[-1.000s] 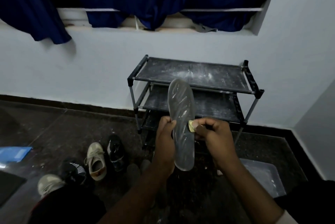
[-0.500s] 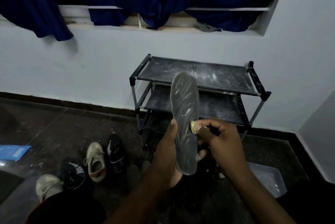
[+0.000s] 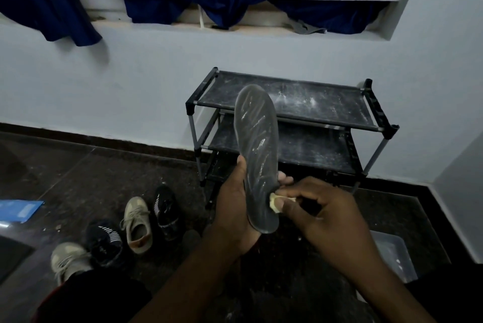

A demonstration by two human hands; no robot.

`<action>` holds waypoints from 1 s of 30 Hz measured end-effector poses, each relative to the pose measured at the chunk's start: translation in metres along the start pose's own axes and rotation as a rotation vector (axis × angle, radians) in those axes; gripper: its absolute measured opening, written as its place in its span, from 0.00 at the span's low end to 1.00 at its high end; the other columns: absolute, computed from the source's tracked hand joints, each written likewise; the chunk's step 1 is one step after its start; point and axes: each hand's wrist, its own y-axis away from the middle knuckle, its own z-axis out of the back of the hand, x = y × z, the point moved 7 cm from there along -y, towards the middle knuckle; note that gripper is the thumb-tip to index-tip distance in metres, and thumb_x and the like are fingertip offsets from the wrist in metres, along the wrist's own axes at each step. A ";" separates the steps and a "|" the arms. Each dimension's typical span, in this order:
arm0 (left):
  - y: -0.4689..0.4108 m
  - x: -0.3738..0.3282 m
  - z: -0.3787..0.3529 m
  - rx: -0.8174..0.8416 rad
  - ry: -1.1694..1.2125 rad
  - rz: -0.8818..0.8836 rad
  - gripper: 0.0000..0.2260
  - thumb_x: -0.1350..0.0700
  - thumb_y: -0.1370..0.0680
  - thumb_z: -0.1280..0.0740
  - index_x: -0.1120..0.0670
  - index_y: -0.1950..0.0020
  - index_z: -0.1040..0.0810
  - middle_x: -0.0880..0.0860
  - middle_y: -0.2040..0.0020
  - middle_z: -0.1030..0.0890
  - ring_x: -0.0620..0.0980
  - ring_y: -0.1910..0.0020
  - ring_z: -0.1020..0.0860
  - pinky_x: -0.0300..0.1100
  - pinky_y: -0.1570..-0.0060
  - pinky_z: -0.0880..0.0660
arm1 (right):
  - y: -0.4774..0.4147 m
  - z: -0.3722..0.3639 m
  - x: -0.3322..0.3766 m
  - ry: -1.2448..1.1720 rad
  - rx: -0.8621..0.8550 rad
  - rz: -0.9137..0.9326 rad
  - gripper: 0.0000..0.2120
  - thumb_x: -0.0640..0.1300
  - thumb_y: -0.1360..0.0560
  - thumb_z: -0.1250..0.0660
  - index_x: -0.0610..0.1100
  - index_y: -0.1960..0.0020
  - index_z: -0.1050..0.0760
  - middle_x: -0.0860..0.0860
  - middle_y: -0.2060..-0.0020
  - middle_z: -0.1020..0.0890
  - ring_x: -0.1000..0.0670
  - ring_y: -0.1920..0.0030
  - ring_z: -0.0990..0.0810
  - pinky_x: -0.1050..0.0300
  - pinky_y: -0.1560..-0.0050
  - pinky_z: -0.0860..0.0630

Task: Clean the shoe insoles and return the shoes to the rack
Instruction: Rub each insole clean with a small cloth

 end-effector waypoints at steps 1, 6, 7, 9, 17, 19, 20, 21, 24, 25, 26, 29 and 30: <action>0.000 0.000 -0.001 0.003 0.006 -0.001 0.32 0.38 0.17 0.49 0.64 0.43 0.20 0.61 0.53 0.17 0.59 0.46 0.18 0.54 0.41 0.23 | 0.001 -0.001 -0.001 0.015 0.012 0.000 0.07 0.43 0.27 0.23 0.52 0.51 0.13 0.60 0.56 0.15 0.58 0.53 0.16 0.70 0.54 0.24; 0.003 0.002 -0.002 0.015 0.000 0.049 0.34 0.34 0.19 0.48 0.64 0.45 0.19 0.65 0.43 0.17 0.57 0.47 0.18 0.55 0.36 0.26 | 0.005 -0.006 -0.002 0.065 0.064 -0.001 0.10 0.39 0.29 0.22 0.50 0.50 0.13 0.61 0.56 0.16 0.58 0.54 0.17 0.72 0.54 0.25; 0.004 0.001 -0.003 0.009 0.009 0.051 0.34 0.34 0.19 0.47 0.64 0.45 0.19 0.66 0.44 0.17 0.56 0.48 0.18 0.55 0.35 0.27 | 0.006 -0.009 -0.001 0.092 0.086 0.006 0.11 0.39 0.29 0.22 0.50 0.49 0.14 0.61 0.55 0.16 0.59 0.53 0.17 0.72 0.54 0.26; 0.005 0.000 -0.004 -0.004 0.048 0.041 0.33 0.36 0.18 0.47 0.64 0.43 0.19 0.65 0.48 0.16 0.58 0.45 0.18 0.52 0.35 0.26 | 0.008 -0.010 0.000 0.147 0.096 0.012 0.10 0.40 0.28 0.22 0.52 0.50 0.14 0.61 0.55 0.16 0.60 0.53 0.17 0.71 0.54 0.25; 0.010 0.000 -0.009 0.002 0.052 0.012 0.33 0.36 0.17 0.48 0.62 0.49 0.15 0.65 0.51 0.15 0.60 0.41 0.20 0.49 0.40 0.22 | 0.013 -0.019 0.008 0.135 0.185 -0.016 0.05 0.42 0.28 0.23 0.51 0.55 0.13 0.61 0.58 0.15 0.61 0.56 0.16 0.62 0.55 0.20; 0.010 0.001 -0.009 0.020 0.078 0.015 0.33 0.37 0.17 0.49 0.59 0.54 0.12 0.62 0.53 0.15 0.61 0.36 0.24 0.49 0.39 0.23 | 0.010 -0.013 0.002 0.169 0.147 -0.040 0.04 0.43 0.28 0.23 0.52 0.56 0.13 0.61 0.59 0.15 0.60 0.57 0.17 0.58 0.55 0.20; 0.010 0.002 -0.010 0.035 0.063 0.019 0.34 0.37 0.17 0.50 0.58 0.55 0.12 0.61 0.54 0.14 0.61 0.35 0.24 0.50 0.38 0.23 | 0.007 -0.007 0.001 0.177 0.093 -0.034 0.05 0.43 0.28 0.23 0.52 0.55 0.13 0.61 0.58 0.15 0.60 0.56 0.17 0.59 0.54 0.20; 0.010 0.004 -0.012 0.042 0.037 0.019 0.34 0.37 0.17 0.50 0.57 0.55 0.12 0.61 0.53 0.14 0.61 0.35 0.22 0.52 0.36 0.24 | 0.005 -0.004 0.002 0.172 0.051 -0.022 0.06 0.42 0.28 0.23 0.52 0.54 0.13 0.61 0.57 0.15 0.61 0.55 0.17 0.61 0.54 0.20; 0.009 0.005 -0.011 0.026 0.028 0.010 0.34 0.37 0.17 0.50 0.60 0.54 0.13 0.64 0.51 0.16 0.61 0.42 0.18 0.55 0.34 0.27 | 0.009 -0.014 0.011 0.119 0.111 0.022 0.05 0.41 0.27 0.24 0.50 0.54 0.13 0.61 0.57 0.15 0.61 0.54 0.16 0.65 0.53 0.20; 0.009 0.003 -0.011 0.021 0.033 0.005 0.34 0.36 0.17 0.49 0.62 0.53 0.14 0.66 0.50 0.16 0.59 0.45 0.17 0.53 0.35 0.26 | 0.011 -0.017 0.012 0.103 0.153 0.025 0.05 0.41 0.27 0.23 0.50 0.55 0.13 0.61 0.57 0.15 0.60 0.55 0.16 0.64 0.54 0.20; 0.009 0.003 -0.011 0.024 0.042 0.004 0.34 0.36 0.18 0.48 0.63 0.52 0.15 0.66 0.49 0.16 0.57 0.48 0.17 0.51 0.36 0.25 | 0.012 -0.017 0.011 0.094 0.173 0.012 0.05 0.41 0.27 0.23 0.50 0.56 0.13 0.61 0.58 0.15 0.60 0.56 0.16 0.64 0.55 0.20; 0.012 0.005 -0.014 0.052 0.035 0.023 0.34 0.36 0.17 0.49 0.58 0.53 0.12 0.63 0.48 0.15 0.58 0.42 0.18 0.52 0.39 0.22 | 0.005 -0.002 0.001 0.097 0.065 -0.025 0.06 0.40 0.28 0.23 0.51 0.56 0.12 0.62 0.58 0.15 0.62 0.56 0.16 0.67 0.55 0.22; 0.012 0.006 -0.014 0.052 0.014 0.025 0.33 0.36 0.17 0.50 0.56 0.53 0.12 0.62 0.49 0.15 0.58 0.42 0.18 0.53 0.38 0.23 | 0.004 -0.001 0.002 0.095 0.038 -0.019 0.06 0.39 0.27 0.23 0.50 0.55 0.12 0.62 0.57 0.14 0.62 0.55 0.16 0.68 0.54 0.22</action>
